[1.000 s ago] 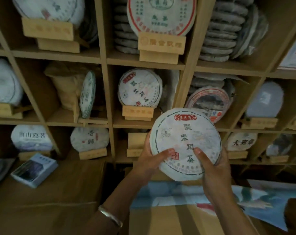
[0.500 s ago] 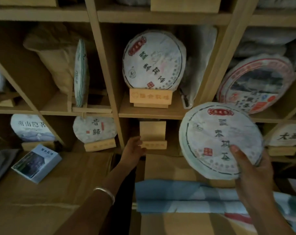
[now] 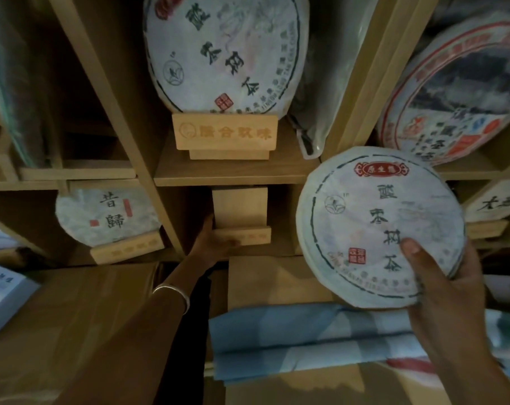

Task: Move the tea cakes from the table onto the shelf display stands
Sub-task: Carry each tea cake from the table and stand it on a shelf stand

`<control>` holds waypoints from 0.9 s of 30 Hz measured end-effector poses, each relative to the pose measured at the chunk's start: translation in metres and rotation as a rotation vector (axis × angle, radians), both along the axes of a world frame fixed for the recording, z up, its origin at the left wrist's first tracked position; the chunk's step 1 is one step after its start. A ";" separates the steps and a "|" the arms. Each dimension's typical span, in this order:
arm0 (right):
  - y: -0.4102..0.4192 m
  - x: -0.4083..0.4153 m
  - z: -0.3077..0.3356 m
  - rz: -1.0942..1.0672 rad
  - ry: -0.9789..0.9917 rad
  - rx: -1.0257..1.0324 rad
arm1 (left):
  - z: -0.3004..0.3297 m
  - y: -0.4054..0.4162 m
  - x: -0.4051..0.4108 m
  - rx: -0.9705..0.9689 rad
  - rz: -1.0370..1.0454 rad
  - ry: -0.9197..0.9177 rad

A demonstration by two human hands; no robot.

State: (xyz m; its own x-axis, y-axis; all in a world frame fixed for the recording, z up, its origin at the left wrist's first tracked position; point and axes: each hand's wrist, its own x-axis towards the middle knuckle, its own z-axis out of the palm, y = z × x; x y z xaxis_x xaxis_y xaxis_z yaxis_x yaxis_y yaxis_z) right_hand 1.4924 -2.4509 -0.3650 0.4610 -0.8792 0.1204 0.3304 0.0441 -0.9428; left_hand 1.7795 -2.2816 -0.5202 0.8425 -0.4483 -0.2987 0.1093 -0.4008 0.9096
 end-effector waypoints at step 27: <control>0.038 -0.056 0.061 -0.040 -0.047 0.021 | 0.099 0.048 -0.129 -0.077 -0.252 0.075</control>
